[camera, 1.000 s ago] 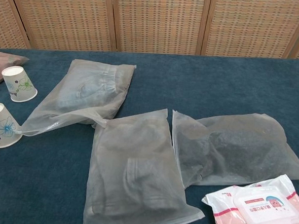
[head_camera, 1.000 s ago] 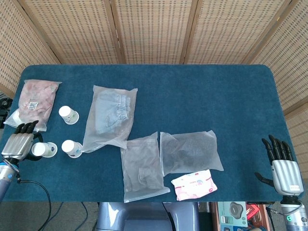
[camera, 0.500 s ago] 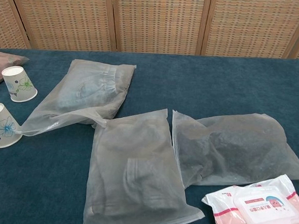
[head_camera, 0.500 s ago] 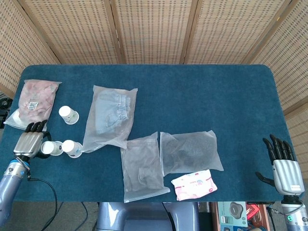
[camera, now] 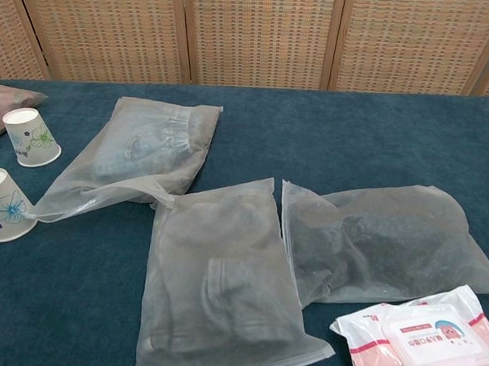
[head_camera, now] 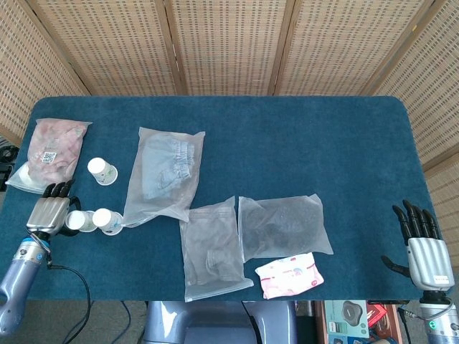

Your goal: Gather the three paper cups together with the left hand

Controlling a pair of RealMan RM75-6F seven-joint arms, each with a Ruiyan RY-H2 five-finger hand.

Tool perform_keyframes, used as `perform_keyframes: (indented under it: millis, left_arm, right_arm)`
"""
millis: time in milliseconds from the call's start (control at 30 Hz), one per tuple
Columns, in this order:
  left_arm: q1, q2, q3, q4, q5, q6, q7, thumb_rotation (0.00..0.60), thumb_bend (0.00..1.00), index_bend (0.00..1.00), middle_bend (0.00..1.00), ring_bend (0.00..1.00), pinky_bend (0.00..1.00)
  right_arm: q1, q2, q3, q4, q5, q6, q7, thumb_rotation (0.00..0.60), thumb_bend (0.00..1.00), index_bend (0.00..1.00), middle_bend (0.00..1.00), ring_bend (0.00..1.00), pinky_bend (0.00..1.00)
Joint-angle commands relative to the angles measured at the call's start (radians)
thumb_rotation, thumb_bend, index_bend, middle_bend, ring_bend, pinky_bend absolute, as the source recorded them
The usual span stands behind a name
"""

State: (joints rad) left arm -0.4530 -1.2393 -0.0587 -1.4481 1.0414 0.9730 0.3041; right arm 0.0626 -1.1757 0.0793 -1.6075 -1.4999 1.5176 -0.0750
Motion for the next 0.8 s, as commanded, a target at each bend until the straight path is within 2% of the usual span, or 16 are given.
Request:
perform_keyframes:
  millis: [33, 200, 567, 667, 800]
  left_arm:
    - [0.0, -0.002, -0.002, 0.0, -0.009, 0.002, 0.007, 0.6, 0.14, 0.45, 0.0, 0.0, 0.0]
    - [0.004, -0.002, -0.002, 0.001, -0.02, 0.007, 0.013, 0.6, 0.14, 0.36, 0.0, 0.0, 0.0]
    - [0.014, -0.003, -0.01, 0.002, -0.03, 0.015, -0.007, 0.6, 0.14, 0.27, 0.0, 0.0, 0.0]
    - [0.024, 0.029, -0.018, -0.034, -0.006, 0.021, -0.061, 0.6, 0.14, 0.25, 0.0, 0.0, 0.0]
    - [0.04, 0.144, -0.031, -0.141, 0.037, 0.01, -0.172, 0.6, 0.14, 0.24, 0.0, 0.0, 0.0]
  right_arm:
    - [0.0, 0.0, 0.0, 0.0, 0.0, 0.001, -0.001, 0.6, 0.09, 0.0, 0.0, 0.0, 0.0]
    - [0.0, -0.002, 0.0, 0.001, 0.0, 0.0, -0.002, 0.6, 0.09, 0.0, 0.0, 0.0, 0.0]
    - [0.0, -0.002, 0.0, 0.001, -0.002, 0.002, 0.0, 0.6, 0.09, 0.0, 0.0, 0.0, 0.0]
    - [0.001, -0.002, 0.001, 0.002, -0.001, 0.001, 0.001, 0.6, 0.09, 0.0, 0.0, 0.0, 0.0]
    - [0.001, -0.003, 0.0, 0.002, 0.0, -0.002, 0.0, 0.6, 0.09, 0.0, 0.0, 0.0, 0.0]
